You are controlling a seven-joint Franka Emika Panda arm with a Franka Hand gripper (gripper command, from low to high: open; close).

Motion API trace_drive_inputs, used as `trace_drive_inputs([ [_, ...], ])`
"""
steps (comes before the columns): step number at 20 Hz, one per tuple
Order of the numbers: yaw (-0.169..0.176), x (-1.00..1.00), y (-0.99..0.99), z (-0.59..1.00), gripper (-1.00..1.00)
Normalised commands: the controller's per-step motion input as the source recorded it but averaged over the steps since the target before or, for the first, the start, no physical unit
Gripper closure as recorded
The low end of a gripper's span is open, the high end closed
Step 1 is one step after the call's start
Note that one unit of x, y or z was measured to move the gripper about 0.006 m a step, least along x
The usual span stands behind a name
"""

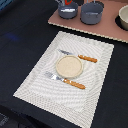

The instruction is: Place the pan onto the stove and place the fish and sausage into the pan.

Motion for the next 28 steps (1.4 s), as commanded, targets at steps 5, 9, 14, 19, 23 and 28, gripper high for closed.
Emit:
trace_drive_inputs([
  [5,0.000,0.16,0.48,-0.26,1.00],
  [9,0.000,0.12,0.49,-0.25,1.00],
  [14,0.000,0.10,0.51,-0.18,-1.00],
  [19,0.000,0.02,0.35,0.31,-1.00],
  [23,0.000,0.00,0.16,0.62,-1.00],
  [28,-0.010,0.00,-0.36,0.77,-1.00],
])
